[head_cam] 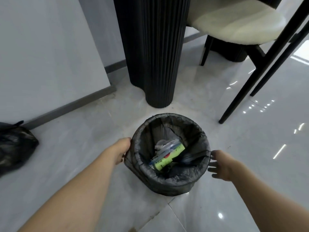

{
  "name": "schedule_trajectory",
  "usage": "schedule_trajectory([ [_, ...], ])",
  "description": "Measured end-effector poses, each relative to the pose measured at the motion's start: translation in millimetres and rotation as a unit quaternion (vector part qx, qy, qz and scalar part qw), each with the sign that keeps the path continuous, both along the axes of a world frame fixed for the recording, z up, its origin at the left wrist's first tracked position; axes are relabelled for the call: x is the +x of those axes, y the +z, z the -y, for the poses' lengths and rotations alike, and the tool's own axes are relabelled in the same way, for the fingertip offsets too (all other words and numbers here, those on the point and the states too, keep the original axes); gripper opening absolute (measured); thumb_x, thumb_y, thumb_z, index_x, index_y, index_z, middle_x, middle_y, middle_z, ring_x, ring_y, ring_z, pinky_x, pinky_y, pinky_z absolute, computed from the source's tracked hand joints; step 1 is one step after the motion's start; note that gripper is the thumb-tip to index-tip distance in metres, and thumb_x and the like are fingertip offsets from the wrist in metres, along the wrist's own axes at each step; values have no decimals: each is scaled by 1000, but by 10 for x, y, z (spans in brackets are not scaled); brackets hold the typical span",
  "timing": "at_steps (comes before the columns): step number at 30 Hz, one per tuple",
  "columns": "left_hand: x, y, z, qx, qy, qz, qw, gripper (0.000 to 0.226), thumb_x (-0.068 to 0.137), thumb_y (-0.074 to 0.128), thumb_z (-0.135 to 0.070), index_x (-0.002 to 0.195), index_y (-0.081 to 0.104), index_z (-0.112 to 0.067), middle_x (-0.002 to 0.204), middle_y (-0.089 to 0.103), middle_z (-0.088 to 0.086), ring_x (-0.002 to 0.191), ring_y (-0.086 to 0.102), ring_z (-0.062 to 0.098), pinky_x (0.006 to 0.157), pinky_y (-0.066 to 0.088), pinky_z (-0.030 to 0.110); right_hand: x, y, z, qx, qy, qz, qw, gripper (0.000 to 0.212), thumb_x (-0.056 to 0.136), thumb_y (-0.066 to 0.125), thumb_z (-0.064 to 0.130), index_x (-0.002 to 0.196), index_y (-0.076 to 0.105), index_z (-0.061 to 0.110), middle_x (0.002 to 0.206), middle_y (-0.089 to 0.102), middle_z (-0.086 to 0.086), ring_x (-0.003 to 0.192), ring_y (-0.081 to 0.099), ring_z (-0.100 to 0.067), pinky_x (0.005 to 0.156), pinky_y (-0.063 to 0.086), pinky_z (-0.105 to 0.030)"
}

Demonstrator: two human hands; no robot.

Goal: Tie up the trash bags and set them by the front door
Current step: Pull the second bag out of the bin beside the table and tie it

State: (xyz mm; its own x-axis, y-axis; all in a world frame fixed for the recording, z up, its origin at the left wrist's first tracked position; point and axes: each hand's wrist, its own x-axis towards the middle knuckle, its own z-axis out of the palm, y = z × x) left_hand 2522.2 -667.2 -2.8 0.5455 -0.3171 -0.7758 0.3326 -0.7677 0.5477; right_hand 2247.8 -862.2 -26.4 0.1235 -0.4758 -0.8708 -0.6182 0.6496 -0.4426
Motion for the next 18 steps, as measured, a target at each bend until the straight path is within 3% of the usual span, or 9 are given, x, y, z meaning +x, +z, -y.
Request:
schedule_trajectory([
  [2, 11, -67, -30, 19, -36, -24, 999, 24, 91, 43, -31, 74, 55, -20, 76, 58, 3, 64, 51, 21, 74, 40, 29, -34, -109, -103, 38, 4, 5, 999, 19, 87, 48, 33, 90, 52, 14, 94, 57, -12, 78, 57, -29, 72, 43, -39],
  [4, 23, -89, -43, 14, -41, -54, 998, 21, 90, 43, -23, 79, 60, -18, 77, 62, 5, 60, 57, 22, 61, 49, 27, -19, -137, -201, 55, 6, 19, 998, 33, 89, 46, 32, 108, 59, 8, 110, 64, -16, 98, 61, -34, 86, 42, -50],
  [6, -28, -72, -87, 21, -50, -98, 994, 21, 87, 48, -22, 88, 66, -13, 82, 67, 8, 63, 64, 24, 56, 56, 31, 21, -104, -307, 75, 8, 44, 996, 39, 91, 46, 34, 113, 63, 6, 115, 67, -16, 107, 61, -35, 93, 42, -53],
  [9, -109, -48, -107, 42, -93, -151, 983, 20, 83, 54, -26, 82, 68, -11, 71, 65, 9, 61, 63, 24, 63, 58, 35, 45, -66, -355, 77, 18, 69, 994, 40, 88, 52, 35, 110, 67, 6, 113, 70, -16, 105, 64, -34, 89, 51, -52],
  [11, -113, 18, -68, 44, -81, -162, 983, 20, 86, 48, -17, 67, 55, -13, 49, 45, 3, 44, 46, 17, 56, 56, 30, 40, -42, -352, 80, 30, 80, 993, 38, 87, 53, 34, 108, 67, 6, 111, 70, -15, 100, 65, -31, 83, 54, -48],
  [12, -101, 57, -52, 48, -78, -156, 984, 22, 87, 46, -13, 66, 52, -14, 48, 40, 2, 41, 41, 16, 53, 56, 30, 27, -36, -344, 80, 38, 83, 993, 34, 87, 52, 32, 104, 68, 7, 105, 70, -14, 95, 65, -30, 82, 54, -47],
  [13, -90, 94, -52, 47, -73, -150, 985, 21, 88, 46, -11, 69, 54, -12, 52, 46, 4, 43, 45, 17, 52, 56, 32, 18, -36, -339, 80, 46, 87, 992, 30, 88, 52, 30, 100, 67, 8, 97, 69, -13, 88, 64, -28, 83, 54, -48],
  [15, -42, 110, -63, 24, -48, -142, 988, 20, 90, 45, -10, 84, 64, -7, 77, 63, 12, 66, 62, 26, 58, 58, 43, -7, -37, -332, 89, 48, 105, 989, 23, 90, 50, 27, 94, 65, 10, 84, 67, -10, 75, 62, -25, 86, 54, -49],
  [18, 0, 121, -58, -1, -16, -149, 989, 27, 90, 41, -6, 100, 66, -2, 105, 68, 19, 94, 67, 33, 75, 58, 51, -48, -20, -299, 95, 37, 122, 987, 23, 91, 44, 24, 93, 63, 12, 80, 65, -8, 69, 61, -23, 83, 55, -49],
])
